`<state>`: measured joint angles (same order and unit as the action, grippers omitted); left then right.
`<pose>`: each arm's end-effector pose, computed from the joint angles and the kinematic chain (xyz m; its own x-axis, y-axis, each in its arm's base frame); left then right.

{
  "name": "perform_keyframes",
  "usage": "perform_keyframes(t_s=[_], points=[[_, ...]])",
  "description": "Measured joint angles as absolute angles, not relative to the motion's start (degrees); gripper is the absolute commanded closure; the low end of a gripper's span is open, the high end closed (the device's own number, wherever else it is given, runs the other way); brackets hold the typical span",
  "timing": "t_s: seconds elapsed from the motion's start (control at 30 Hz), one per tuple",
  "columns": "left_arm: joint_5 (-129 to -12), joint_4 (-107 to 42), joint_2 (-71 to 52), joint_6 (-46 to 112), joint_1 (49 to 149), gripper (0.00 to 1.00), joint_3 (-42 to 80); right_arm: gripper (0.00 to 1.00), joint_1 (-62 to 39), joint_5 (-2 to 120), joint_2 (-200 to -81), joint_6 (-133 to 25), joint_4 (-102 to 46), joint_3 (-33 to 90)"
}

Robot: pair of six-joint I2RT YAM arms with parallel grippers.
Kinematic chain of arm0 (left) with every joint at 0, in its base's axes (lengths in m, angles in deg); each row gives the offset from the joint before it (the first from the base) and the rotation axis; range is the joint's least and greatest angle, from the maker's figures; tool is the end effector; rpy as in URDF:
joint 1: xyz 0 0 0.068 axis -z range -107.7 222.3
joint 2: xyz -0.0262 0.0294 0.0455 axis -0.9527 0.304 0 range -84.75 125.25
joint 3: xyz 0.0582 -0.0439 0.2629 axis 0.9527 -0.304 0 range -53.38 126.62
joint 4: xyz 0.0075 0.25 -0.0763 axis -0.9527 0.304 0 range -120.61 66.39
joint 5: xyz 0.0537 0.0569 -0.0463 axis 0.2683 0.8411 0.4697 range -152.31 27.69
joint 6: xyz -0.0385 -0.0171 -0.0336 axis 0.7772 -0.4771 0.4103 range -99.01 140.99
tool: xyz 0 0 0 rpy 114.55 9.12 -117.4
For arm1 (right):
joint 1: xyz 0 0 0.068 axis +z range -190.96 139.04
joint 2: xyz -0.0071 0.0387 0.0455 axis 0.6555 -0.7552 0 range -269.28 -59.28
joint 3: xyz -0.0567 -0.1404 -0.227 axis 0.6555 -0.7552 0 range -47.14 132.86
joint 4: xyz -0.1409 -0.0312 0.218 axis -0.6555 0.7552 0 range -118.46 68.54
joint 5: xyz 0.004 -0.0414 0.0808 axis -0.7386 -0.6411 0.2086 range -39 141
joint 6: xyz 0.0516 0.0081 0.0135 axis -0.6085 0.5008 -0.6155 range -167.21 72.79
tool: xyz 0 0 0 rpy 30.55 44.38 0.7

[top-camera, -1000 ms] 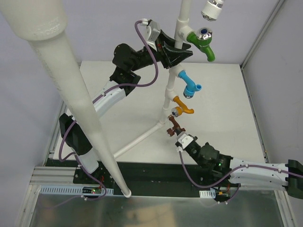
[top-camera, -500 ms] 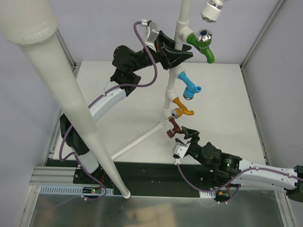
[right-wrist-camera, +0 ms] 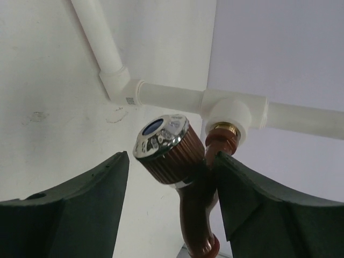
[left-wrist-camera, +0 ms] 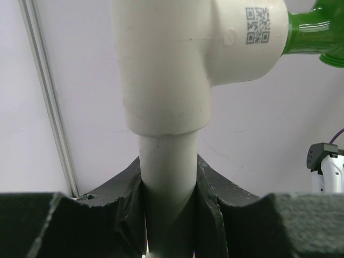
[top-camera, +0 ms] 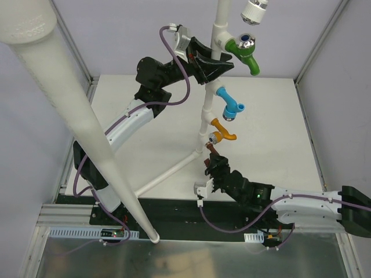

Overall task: Install the water faucets
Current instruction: Screw the water faucet onto the adaptor.

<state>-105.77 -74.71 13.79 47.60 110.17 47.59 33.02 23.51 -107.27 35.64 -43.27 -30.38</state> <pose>0.2773 -0.2465 0.5174 0.1452 -0.5248 -0.8387 0.9890 0.0530 0.1381 0.0670 0.1734 0.2041 0.7151 -0.6990 0.0100 -0.1683 -0.1861 -0.9680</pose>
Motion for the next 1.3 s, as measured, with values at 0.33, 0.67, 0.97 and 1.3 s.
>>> perform_keyframes(t_s=[0.33,0.67,0.97,1.3], points=[[-105.7,-76.6,13.8,48.3,109.8,1.00,47.0,1.00,31.1,22.5,-121.0,36.1,-61.2,-29.4],[-105.3,-77.8,13.8,49.0,109.4,1.00,46.4,1.00,31.6,18.2,-123.7,15.2,-78.7,-32.4],[-105.4,-79.2,13.8,51.6,109.4,1.00,46.0,1.00,31.3,16.6,-109.8,-16.2,-69.8,-32.5],[-105.7,-81.6,13.8,53.1,109.4,1.00,45.1,1.00,28.7,1.0,-100.5,-71.4,-61.4,-32.6]])
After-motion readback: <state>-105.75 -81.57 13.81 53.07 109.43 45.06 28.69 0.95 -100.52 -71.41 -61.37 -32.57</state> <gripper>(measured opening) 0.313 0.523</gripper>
